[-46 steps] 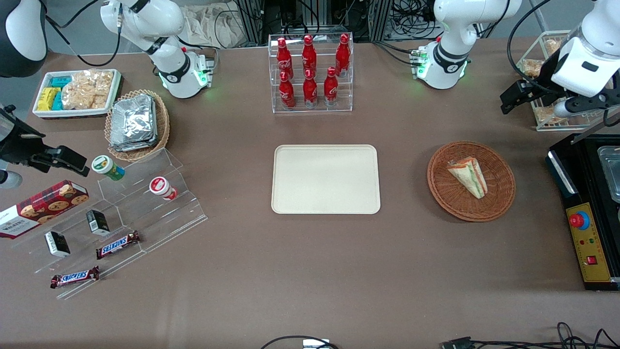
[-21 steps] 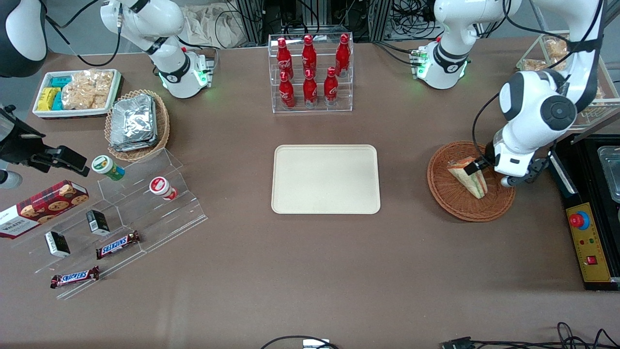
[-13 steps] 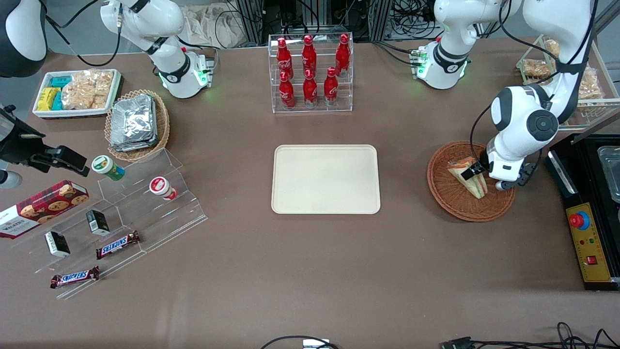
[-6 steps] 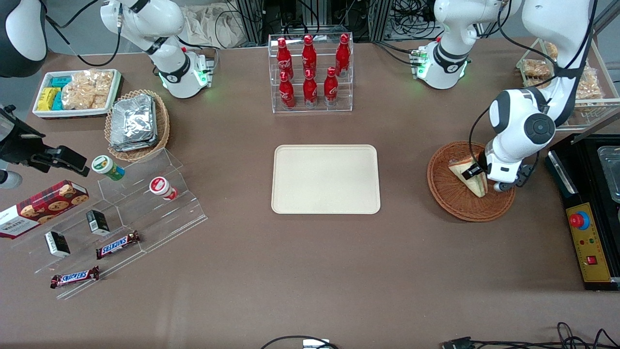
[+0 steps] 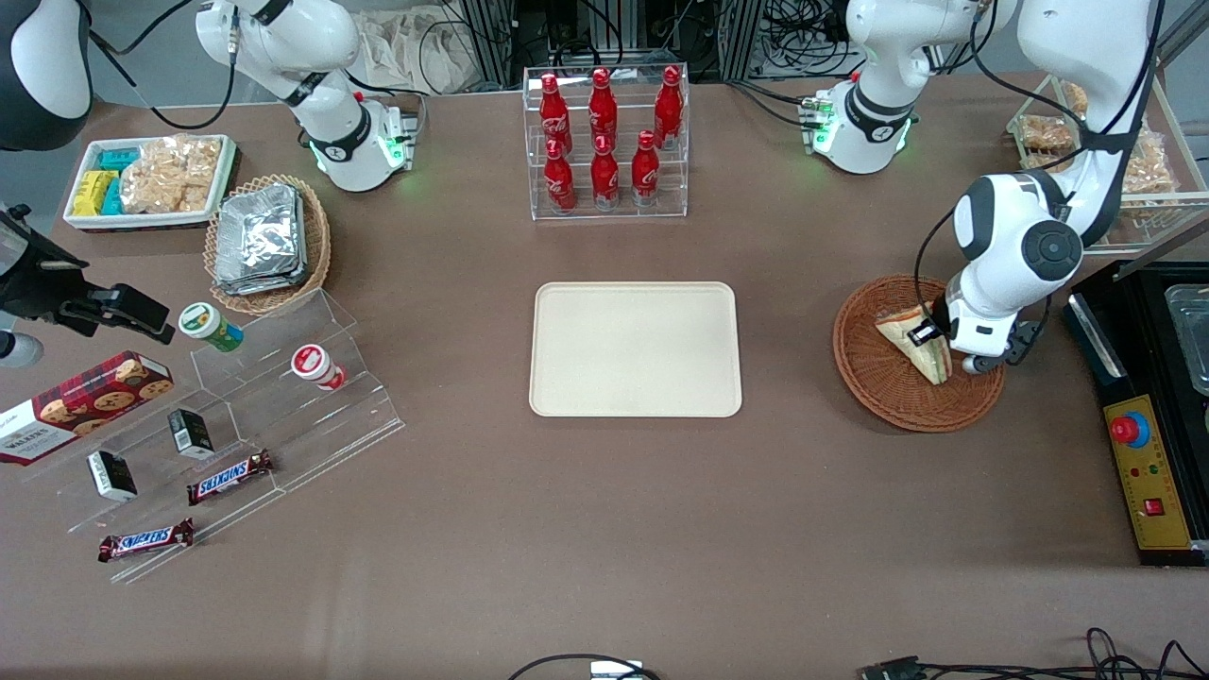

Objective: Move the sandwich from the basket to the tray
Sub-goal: 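Lower the left gripper and close it on the sandwich, then lift the sandwich up out of the basket with the left gripper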

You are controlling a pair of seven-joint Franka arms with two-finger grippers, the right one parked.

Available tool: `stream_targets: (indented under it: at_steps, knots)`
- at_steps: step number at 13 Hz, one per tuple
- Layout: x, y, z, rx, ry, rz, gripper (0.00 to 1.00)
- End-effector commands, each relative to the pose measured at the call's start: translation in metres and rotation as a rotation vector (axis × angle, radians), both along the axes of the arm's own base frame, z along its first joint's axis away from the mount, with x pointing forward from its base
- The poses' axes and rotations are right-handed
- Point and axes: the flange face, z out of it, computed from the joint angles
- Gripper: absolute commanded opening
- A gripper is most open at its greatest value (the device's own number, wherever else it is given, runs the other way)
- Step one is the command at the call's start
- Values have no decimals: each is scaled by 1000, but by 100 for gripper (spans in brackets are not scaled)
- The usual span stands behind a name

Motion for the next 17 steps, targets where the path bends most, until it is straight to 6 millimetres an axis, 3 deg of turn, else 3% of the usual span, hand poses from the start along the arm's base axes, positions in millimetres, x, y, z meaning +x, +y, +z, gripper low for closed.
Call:
stream_targets:
  at_steps: [1, 4, 6, 10, 13, 15, 17]
  knots:
    - [0, 0, -2, 11, -14, 2, 0]
    - [2, 1, 6, 12, -18, -3, 0]
    - [5, -1, 36, 20, -33, -32, 0]
    - [11, 0, 156, 41, -30, -165, 0]
    - [30, 0, 264, 39, 49, -242, 0]
    - [35, 0, 315, 30, 60, -304, 0]
    - [41, -7, 345, 24, 98, -314, 0]
